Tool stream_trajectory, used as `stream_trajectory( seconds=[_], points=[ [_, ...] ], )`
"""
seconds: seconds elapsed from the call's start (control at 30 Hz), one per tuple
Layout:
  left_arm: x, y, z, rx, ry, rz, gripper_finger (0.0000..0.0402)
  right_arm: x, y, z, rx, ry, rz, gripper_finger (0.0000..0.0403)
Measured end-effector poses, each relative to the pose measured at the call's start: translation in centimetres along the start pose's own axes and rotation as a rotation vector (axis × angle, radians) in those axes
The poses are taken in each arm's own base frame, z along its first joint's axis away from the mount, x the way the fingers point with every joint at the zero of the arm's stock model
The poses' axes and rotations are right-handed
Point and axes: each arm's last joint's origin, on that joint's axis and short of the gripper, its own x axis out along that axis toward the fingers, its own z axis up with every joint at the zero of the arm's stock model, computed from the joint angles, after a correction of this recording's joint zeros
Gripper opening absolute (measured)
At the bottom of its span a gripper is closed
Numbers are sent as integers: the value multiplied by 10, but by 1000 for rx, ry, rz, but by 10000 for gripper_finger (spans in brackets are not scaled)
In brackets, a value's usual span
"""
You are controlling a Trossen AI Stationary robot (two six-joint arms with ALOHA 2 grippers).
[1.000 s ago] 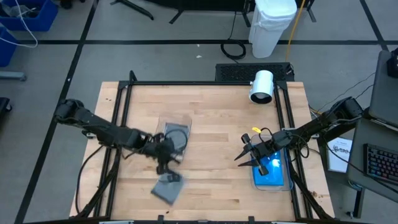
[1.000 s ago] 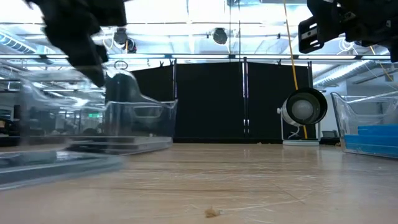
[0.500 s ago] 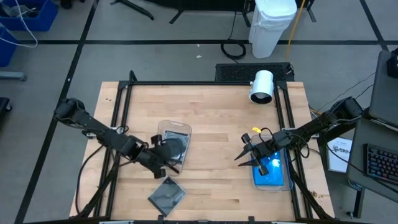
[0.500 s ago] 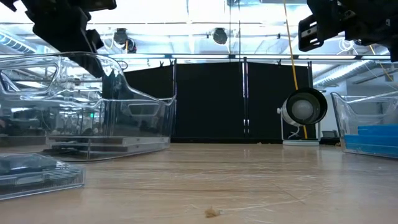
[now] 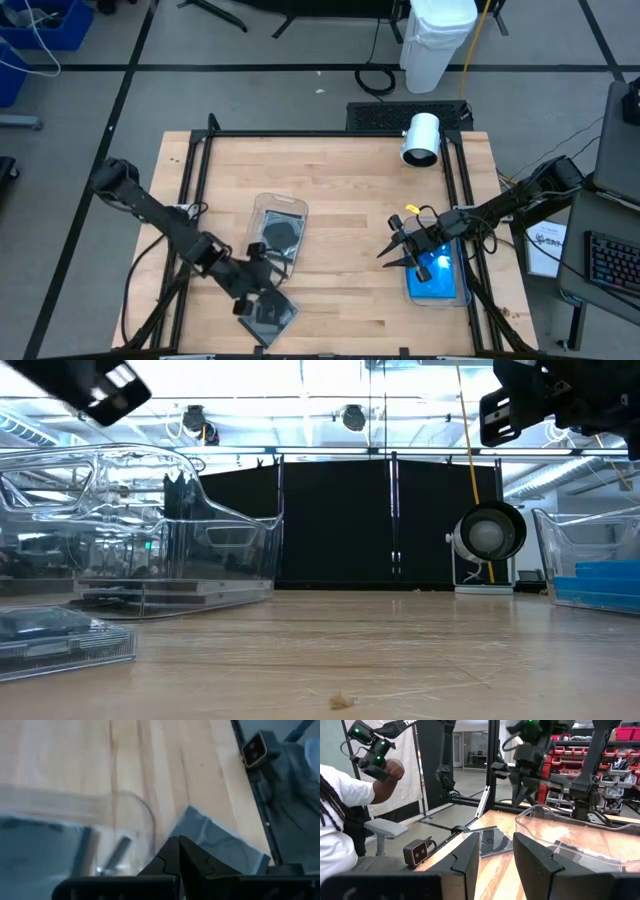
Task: Pick & place jewel cases by type
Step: Put the black disc case into the left transparent bin
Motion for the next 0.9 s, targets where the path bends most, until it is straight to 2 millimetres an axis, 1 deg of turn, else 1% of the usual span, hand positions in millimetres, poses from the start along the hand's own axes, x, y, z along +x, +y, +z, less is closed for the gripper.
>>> stream_trajectory(
  seconds=[0.13,0.23,0.37,0.47,0.53,0.7,0.9],
  points=[
    [19,-13,-11,-51,56,-5,3,0,0,0,0,1,0,109],
    [39,-21,-19,-65,93,1,2,0,0,0,0,1,0,109],
    [63,-23,-30,-59,140,37,2,0,0,0,0,1,0,109],
    [75,-17,-30,-70,121,128,4,0,0,0,-3,1,0,109],
    [80,-11,-29,-75,102,184,6,0,0,0,-4,0,0,109],
    [83,7,-21,-55,50,286,3,0,0,0,-7,-2,0,109],
    [85,32,-14,-71,63,386,11,0,0,0,-7,1,0,109]
  ],
)
